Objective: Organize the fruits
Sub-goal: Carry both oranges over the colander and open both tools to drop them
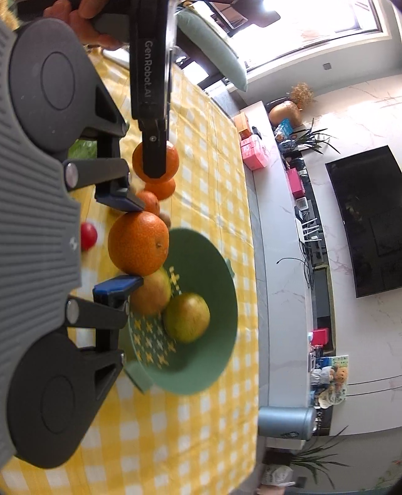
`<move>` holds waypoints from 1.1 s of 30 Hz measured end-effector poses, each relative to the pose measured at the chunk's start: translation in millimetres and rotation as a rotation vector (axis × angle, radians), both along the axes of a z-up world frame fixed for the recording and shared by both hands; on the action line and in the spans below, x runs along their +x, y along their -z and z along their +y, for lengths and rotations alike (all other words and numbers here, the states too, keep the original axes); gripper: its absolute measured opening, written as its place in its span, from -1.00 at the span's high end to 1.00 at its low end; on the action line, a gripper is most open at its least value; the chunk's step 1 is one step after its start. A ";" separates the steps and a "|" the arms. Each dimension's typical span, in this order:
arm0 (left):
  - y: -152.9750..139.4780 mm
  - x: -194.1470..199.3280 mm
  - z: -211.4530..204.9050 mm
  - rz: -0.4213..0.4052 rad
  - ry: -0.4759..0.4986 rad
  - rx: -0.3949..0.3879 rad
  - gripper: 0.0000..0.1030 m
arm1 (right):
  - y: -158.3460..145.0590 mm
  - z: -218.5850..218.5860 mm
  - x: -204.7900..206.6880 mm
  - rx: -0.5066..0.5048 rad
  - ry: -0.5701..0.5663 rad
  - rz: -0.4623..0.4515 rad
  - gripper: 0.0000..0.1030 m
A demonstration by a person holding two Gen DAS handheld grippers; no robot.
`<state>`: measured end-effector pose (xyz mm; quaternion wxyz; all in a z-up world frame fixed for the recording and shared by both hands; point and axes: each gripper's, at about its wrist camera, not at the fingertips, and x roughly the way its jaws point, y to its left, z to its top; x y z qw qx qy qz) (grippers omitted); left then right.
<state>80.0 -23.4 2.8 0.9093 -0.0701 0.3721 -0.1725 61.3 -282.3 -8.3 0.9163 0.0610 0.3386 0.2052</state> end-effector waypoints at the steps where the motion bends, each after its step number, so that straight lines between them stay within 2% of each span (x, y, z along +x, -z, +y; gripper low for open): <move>1: -1.6 2.2 -3.9 -0.003 0.011 0.003 0.13 | -2.0 -3.8 0.0 -0.012 -0.005 -0.004 0.18; 10: -5.3 33.0 -38.9 0.027 0.104 0.031 0.13 | -12.1 -31.7 23.8 -0.151 -0.059 -0.004 0.18; 17: -2.7 66.1 -57.5 0.062 0.157 0.088 0.13 | -13.0 -44.4 66.3 -0.235 -0.152 0.061 0.18; 25: 8.7 103.6 -72.5 0.126 0.170 0.236 0.13 | 5.5 -36.9 114.2 -0.307 -0.216 0.157 0.18; 33: 29.1 126.0 -77.0 0.212 0.178 0.277 0.12 | 29.6 -19.1 143.5 -0.400 -0.283 0.237 0.18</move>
